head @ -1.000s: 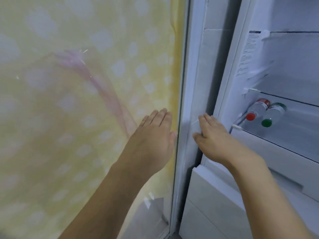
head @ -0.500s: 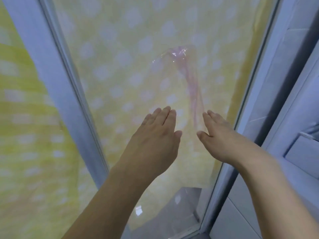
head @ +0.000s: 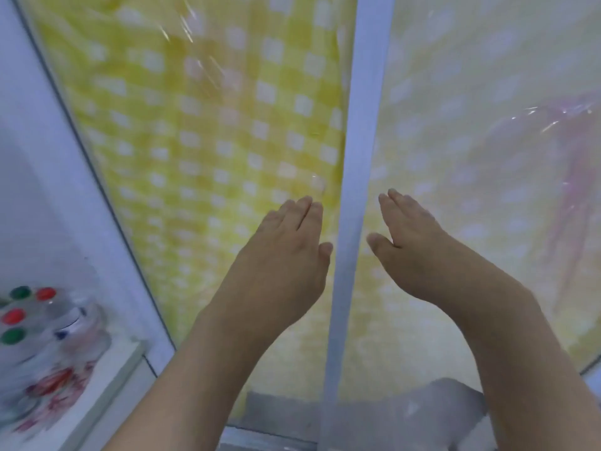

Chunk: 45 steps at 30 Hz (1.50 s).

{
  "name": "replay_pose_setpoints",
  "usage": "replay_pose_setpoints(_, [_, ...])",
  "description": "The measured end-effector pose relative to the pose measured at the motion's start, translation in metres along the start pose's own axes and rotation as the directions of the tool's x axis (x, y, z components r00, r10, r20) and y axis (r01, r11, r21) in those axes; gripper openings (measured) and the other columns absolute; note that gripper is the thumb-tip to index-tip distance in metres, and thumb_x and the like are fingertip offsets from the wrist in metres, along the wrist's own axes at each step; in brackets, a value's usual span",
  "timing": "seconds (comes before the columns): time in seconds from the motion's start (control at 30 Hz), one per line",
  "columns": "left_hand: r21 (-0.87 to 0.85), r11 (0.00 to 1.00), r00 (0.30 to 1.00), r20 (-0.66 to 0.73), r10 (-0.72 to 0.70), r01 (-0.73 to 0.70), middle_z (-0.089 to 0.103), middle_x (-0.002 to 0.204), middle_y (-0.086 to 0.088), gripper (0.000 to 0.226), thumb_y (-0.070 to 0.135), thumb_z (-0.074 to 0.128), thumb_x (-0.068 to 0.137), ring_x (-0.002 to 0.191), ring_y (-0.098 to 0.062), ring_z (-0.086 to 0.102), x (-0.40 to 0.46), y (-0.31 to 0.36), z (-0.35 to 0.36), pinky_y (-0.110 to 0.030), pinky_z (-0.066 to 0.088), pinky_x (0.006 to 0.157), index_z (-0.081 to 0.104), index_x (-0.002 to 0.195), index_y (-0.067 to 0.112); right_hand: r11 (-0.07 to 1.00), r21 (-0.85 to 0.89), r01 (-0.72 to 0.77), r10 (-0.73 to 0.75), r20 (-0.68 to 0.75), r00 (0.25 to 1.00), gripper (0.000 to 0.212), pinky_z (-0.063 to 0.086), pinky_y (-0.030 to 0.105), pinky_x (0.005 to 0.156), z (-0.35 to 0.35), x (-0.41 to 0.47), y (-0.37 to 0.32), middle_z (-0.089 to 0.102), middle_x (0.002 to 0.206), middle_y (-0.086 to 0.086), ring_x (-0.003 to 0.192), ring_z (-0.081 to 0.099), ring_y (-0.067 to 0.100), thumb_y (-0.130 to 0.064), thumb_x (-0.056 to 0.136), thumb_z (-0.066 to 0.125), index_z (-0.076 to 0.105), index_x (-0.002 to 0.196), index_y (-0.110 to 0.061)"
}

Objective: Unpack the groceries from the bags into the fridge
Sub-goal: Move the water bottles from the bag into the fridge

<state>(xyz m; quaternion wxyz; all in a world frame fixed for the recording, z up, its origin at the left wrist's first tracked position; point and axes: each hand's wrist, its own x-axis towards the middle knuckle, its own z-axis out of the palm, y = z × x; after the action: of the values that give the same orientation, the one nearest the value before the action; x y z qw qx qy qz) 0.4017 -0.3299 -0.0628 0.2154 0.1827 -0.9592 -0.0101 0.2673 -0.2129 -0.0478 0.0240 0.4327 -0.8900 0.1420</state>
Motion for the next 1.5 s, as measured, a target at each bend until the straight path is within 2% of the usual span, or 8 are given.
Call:
replay_pose_setpoints(0.13, [0.057, 0.981, 0.981, 0.056, -0.186, 0.183, 0.004, 0.164, -0.002, 0.060, 0.037, 0.026, 0.105, 0.150, -0.017, 0.003, -0.036, -0.042, -0.017, -0.029, 0.004, 0.119, 0.007, 0.156, 0.013, 0.991, 0.040, 0.130, -0.131, 0.043, 0.990, 0.063, 0.000, 0.029, 0.118, 0.017, 0.004, -0.056, -0.005, 0.164, 0.007, 0.150, -0.004, 0.020, -0.031, 0.104, 0.034, 0.003, 0.155, -0.010])
replay_pose_setpoints(0.4, [0.108, 0.892, 0.896, 0.006, -0.443, 0.440, 0.005, 0.164, 0.000, 0.060, 0.037, 0.029, 0.105, 0.150, -0.015, 0.004, -0.133, -0.128, -0.071, -0.027, 0.004, 0.118, 0.008, 0.156, 0.015, 0.927, 0.098, 0.362, -0.373, 0.137, 0.918, 0.062, -0.001, 0.031, 0.120, 0.057, -0.003, -0.188, -0.008, 0.164, 0.004, 0.150, -0.007, 0.018, -0.033, 0.106, 0.030, 0.000, 0.156, -0.011])
replay_pose_setpoints(0.73, [0.163, 0.647, 0.664, -0.096, -0.741, 0.745, 0.015, 0.163, -0.001, 0.057, 0.035, 0.033, 0.104, 0.148, -0.016, 0.012, -0.297, -0.239, -0.127, -0.025, 0.008, 0.118, 0.018, 0.155, 0.015, 0.691, 0.301, 0.658, -0.721, 0.220, 0.657, 0.060, -0.003, 0.025, 0.117, 0.129, -0.035, -0.382, -0.005, 0.164, 0.004, 0.150, -0.005, 0.016, -0.026, 0.105, 0.031, 0.002, 0.155, -0.011])
replay_pose_setpoints(0.93, [0.144, 0.515, 0.531, -0.105, -0.841, 0.845, 0.016, 0.163, 0.003, 0.059, 0.037, 0.034, 0.103, 0.149, -0.015, 0.014, -0.350, -0.277, -0.133, -0.026, 0.012, 0.118, 0.017, 0.156, 0.018, 0.598, 0.343, 0.724, -0.801, 0.252, 0.543, 0.060, -0.003, 0.024, 0.117, 0.167, -0.036, -0.444, 0.000, 0.164, 0.004, 0.150, -0.002, 0.014, -0.024, 0.104, 0.034, 0.006, 0.155, -0.011])
replay_pose_setpoints(1.07, [0.147, 0.472, 0.488, -0.098, -0.867, 0.869, 0.020, 0.162, 0.002, 0.058, 0.037, 0.036, 0.102, 0.148, -0.014, 0.016, -0.358, -0.299, -0.128, -0.024, 0.013, 0.116, 0.018, 0.155, 0.020, 0.558, 0.388, 0.734, -0.830, 0.286, 0.479, 0.057, -0.002, 0.020, 0.115, 0.190, -0.021, -0.469, 0.002, 0.164, 0.004, 0.150, 0.000, 0.013, -0.021, 0.105, 0.034, 0.009, 0.155, -0.010])
replay_pose_setpoints(1.2, [0.135, 0.436, 0.448, -0.078, -0.891, 0.890, 0.030, 0.157, 0.003, 0.053, 0.036, 0.038, 0.102, 0.143, -0.015, 0.027, -0.350, -0.328, -0.116, -0.025, 0.021, 0.113, 0.029, 0.151, 0.019, 0.551, 0.375, 0.745, -0.831, 0.325, 0.451, 0.058, 0.002, 0.026, 0.118, 0.220, 0.015, -0.489, 0.006, 0.164, 0.002, 0.150, 0.003, 0.014, -0.024, 0.104, 0.034, 0.012, 0.156, -0.014])
replay_pose_setpoints(1.33, [0.107, 0.369, 0.376, -0.051, -0.925, 0.923, 0.048, 0.141, 0.004, 0.043, 0.035, 0.042, 0.100, 0.127, -0.018, 0.045, -0.334, -0.366, -0.098, -0.030, 0.039, 0.101, 0.044, 0.139, 0.019, 0.570, 0.380, 0.728, -0.817, 0.357, 0.453, 0.055, 0.018, 0.037, 0.120, 0.244, 0.063, -0.504, 0.015, 0.162, -0.005, 0.148, 0.016, 0.014, -0.024, 0.102, 0.037, 0.021, 0.155, -0.022])
replay_pose_setpoints(1.5, [0.107, 0.315, 0.319, -0.022, -0.948, 0.943, 0.047, 0.143, 0.004, 0.045, 0.037, 0.043, 0.100, 0.129, -0.018, 0.044, -0.308, -0.411, -0.072, -0.031, 0.041, 0.102, 0.042, 0.142, 0.020, 0.599, 0.325, 0.732, -0.782, 0.433, 0.449, 0.036, 0.043, 0.038, 0.096, 0.271, 0.115, -0.530, 0.046, 0.138, -0.002, 0.118, 0.050, 0.022, -0.025, 0.099, 0.041, 0.045, 0.135, -0.019])
